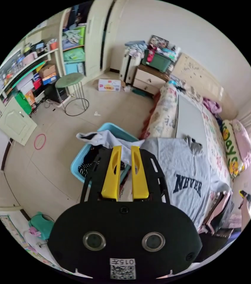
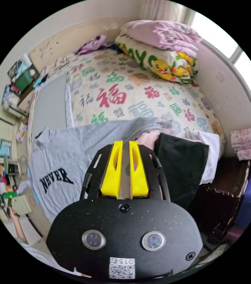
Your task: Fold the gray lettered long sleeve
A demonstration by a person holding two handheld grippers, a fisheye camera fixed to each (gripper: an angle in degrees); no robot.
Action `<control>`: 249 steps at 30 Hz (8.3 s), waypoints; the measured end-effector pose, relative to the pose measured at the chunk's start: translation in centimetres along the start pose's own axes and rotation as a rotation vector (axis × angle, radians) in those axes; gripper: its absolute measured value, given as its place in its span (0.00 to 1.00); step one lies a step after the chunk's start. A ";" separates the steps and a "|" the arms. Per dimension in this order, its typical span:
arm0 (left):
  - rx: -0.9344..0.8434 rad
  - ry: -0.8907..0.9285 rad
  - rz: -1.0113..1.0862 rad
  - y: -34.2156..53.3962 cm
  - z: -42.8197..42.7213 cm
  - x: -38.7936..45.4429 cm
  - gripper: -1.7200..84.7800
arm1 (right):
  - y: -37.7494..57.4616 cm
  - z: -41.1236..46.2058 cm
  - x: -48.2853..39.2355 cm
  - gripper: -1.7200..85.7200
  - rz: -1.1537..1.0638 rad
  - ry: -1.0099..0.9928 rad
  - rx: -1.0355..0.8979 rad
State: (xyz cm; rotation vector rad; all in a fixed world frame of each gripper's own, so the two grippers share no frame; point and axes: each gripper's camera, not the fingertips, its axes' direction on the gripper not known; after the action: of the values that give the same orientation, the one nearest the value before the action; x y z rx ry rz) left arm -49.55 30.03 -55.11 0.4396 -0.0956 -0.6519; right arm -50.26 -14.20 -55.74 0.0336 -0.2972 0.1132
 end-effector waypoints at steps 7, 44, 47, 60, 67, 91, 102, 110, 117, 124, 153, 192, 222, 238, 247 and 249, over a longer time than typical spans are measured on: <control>-0.152 0.173 0.217 -4.3 8.4 10.4 0.08 | -0.8 12.0 -10.9 0.05 -0.234 -0.226 -0.148; -0.386 0.378 0.267 -11.1 27.1 13.3 0.08 | 7.1 21.7 -11.8 0.07 -0.412 -0.607 -0.117; -0.452 0.294 0.168 -3.0 23.6 7.4 0.10 | 16.7 22.3 -4.5 0.10 -0.322 -0.489 -0.273; -0.675 0.221 -0.045 17.9 24.6 -2.2 0.13 | 33.8 30.7 3.2 0.14 -0.160 -0.248 -0.648; -0.633 0.226 -0.086 20.1 25.2 -4.8 0.03 | 33.5 28.2 2.2 0.06 -0.282 -0.097 -0.631; -0.810 0.044 0.350 28.4 36.0 0.6 0.02 | 32.7 30.9 5.8 0.10 -0.093 0.019 -0.647; -0.610 0.081 0.452 30.2 35.1 13.9 0.01 | 31.9 32.2 16.3 0.11 -0.047 -0.294 -0.521; -0.739 0.276 0.475 40.2 44.6 34.4 0.01 | 23.3 20.7 25.8 0.12 -0.268 -0.499 -0.357; -0.877 -0.019 0.433 46.5 51.8 41.4 0.01 | -1.4 8.0 49.5 0.13 -0.272 -0.296 0.040; -0.906 -0.136 0.411 47.4 54.7 43.5 0.01 | -18.3 27.5 64.7 0.16 0.066 -0.640 -0.393; -0.646 0.665 0.016 32.8 47.6 27.0 0.04 | -1.0 1.4 6.7 0.02 -0.924 -0.836 -0.084; -0.802 0.800 -0.136 19.5 50.4 3.2 0.03 | 31.1 8.1 -12.5 0.04 -0.451 -0.693 -0.405; -0.541 0.542 0.479 -2.3 63.7 52.4 0.02 | 27.3 28.7 23.7 0.03 0.320 -1.091 -0.291; -0.516 0.448 0.574 -1.3 62.2 55.6 0.04 | 28.3 27.9 25.7 0.04 0.263 -1.098 -0.212; -0.480 0.423 0.517 -2.4 59.7 54.3 0.08 | 26.2 25.9 23.8 0.03 0.211 -1.073 -0.223; -0.470 0.459 0.513 -2.1 57.7 51.8 0.08 | 26.5 24.3 23.4 0.04 0.143 -1.024 -0.239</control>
State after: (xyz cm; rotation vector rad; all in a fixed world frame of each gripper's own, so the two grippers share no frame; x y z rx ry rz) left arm -22.43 -23.98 -6.43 0.0894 0.3662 -0.0469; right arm -38.16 13.45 -25.23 -0.1742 -1.3350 0.1962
